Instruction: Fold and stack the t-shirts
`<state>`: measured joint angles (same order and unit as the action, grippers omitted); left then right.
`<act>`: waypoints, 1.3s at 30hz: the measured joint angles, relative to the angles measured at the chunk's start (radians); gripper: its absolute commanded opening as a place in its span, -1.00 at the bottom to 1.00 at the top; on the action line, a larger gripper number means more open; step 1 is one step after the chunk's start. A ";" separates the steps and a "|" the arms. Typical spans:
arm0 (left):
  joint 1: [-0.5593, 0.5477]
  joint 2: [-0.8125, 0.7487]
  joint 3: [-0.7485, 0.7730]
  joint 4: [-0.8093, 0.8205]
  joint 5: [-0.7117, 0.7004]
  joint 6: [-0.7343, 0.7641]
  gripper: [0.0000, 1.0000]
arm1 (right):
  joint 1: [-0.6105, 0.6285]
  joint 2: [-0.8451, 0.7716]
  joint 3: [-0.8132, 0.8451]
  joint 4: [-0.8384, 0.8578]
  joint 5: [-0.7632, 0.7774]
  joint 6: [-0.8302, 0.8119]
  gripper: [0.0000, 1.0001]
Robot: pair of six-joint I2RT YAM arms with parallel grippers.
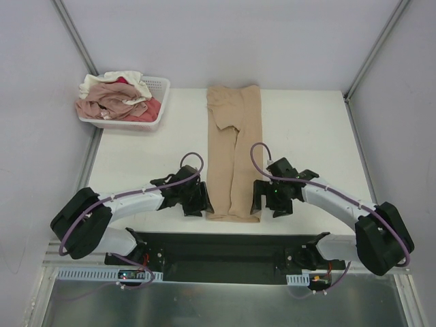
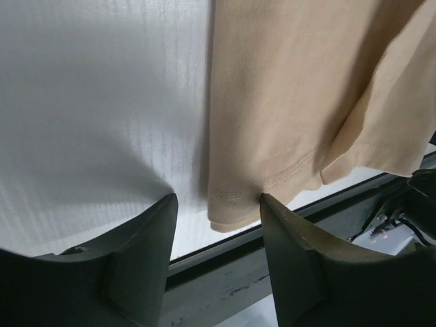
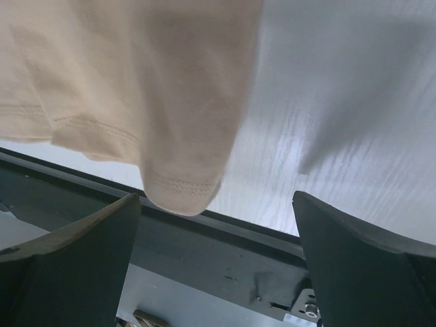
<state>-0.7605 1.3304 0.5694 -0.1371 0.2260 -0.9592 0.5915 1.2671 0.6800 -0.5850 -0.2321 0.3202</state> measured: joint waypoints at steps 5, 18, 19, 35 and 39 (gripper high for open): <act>-0.024 0.040 0.005 0.020 0.001 -0.024 -0.41 | 0.003 0.007 -0.003 0.064 -0.021 0.032 0.72; -0.041 0.040 -0.024 0.043 -0.001 -0.061 -1.00 | 0.033 0.051 -0.102 0.119 -0.046 0.091 -0.84; -0.046 0.038 -0.026 0.045 -0.002 -0.063 -1.00 | 0.034 0.039 -0.112 0.125 -0.045 0.093 -0.95; -0.183 -0.189 -0.159 0.026 -0.034 -0.153 -1.00 | 0.114 -0.199 -0.240 0.112 -0.056 0.148 -0.99; -0.182 -0.222 -0.126 0.006 -0.062 -0.148 -1.00 | 0.114 -0.233 -0.175 0.043 -0.018 0.134 -0.99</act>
<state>-0.9428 1.1084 0.4438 -0.1310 0.1638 -1.1069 0.7052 1.0340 0.5053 -0.5415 -0.2501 0.4541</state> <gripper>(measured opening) 0.019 0.043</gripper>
